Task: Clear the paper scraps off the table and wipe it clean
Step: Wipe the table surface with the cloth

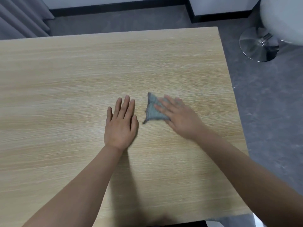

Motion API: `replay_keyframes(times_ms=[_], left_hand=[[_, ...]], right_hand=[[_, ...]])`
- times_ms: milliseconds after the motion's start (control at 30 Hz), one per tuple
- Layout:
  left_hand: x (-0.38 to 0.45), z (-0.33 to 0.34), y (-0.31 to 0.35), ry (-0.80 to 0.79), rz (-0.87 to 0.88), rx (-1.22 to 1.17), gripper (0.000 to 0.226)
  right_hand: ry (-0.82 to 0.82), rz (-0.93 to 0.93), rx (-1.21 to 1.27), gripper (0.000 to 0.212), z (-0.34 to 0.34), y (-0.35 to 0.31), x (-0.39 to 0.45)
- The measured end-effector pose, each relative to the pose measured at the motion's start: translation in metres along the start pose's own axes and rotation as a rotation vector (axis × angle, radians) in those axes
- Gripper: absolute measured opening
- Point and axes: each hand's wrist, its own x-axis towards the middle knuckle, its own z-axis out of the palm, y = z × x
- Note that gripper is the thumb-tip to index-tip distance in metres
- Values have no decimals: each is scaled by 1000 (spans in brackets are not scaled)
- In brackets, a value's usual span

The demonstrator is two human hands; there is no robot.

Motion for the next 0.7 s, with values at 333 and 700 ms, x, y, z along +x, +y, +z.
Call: replay_keyframes(times_ms=[333, 700], left_hand=[[-1, -2, 2, 6, 0, -17, 57], [5, -5, -1, 139, 36, -97, 52]], right_hand=[[127, 600, 214, 50, -24, 60, 78], [-99, -41, 62, 53, -18, 0, 25]])
